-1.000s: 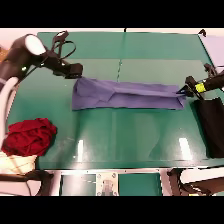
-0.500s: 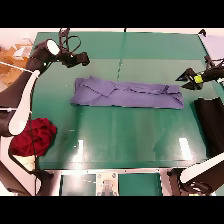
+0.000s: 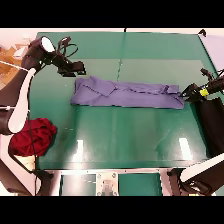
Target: Fold the shirts.
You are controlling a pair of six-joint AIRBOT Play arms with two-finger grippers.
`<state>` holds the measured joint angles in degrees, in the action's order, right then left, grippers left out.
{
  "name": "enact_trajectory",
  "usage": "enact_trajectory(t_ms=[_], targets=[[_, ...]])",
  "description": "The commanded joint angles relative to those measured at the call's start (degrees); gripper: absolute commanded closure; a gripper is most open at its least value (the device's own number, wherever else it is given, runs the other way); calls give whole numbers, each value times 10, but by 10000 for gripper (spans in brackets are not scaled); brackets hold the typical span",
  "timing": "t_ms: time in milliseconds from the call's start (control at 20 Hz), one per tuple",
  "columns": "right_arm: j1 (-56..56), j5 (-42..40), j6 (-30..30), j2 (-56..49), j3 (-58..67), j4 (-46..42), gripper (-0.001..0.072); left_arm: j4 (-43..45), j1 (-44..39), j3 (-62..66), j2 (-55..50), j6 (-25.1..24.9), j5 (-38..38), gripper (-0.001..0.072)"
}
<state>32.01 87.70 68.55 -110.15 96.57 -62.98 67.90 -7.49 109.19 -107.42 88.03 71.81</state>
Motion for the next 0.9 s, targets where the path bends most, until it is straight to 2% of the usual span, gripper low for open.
enact_trajectory(t_ms=[0, 200, 400, 450, 500, 550, 600, 700, 750, 800, 850], targets=[[2, 3, -31, -9, -7, 2, 116, -2, 1, 1, 0, 0, 25, -9], [-4, -2, -37, -44, -7, 19, 116, -9, 1, 1, 0, 0, 23, -9], [-11, -37, -36, -77, -5, 86, 121, -12, 1, 1, 0, 0, 23, -10], [-14, -42, -37, -90, -4, 125, 357, -16, 1, 1, 0, 0, 23, -9], [-15, -42, -37, -94, -4, 130, 520, -21, 1, 1, 0, 0, 23, -9], [-15, -41, -37, -94, -4, 130, 632, -25, 1, 1, 0, 0, 21, -9], [-15, -40, -36, -93, -3, 131, 695, -30, 1, 1, 0, 0, 15, -9], [-14, -11, -30, -93, 10, 135, 696, -57, 1, 1, 0, 0, -9, 13], [-14, 17, -28, -93, 22, 142, 696, -88, 0, 1, 0, -4, -31, 329], [-15, 44, -23, -89, 33, 155, 696, -130, -1, 1, -1, -30, -55, 686], [-15, 66, -15, -82, 42, 170, 696, -165, -7, 1, -2, -42, -78, 688]])
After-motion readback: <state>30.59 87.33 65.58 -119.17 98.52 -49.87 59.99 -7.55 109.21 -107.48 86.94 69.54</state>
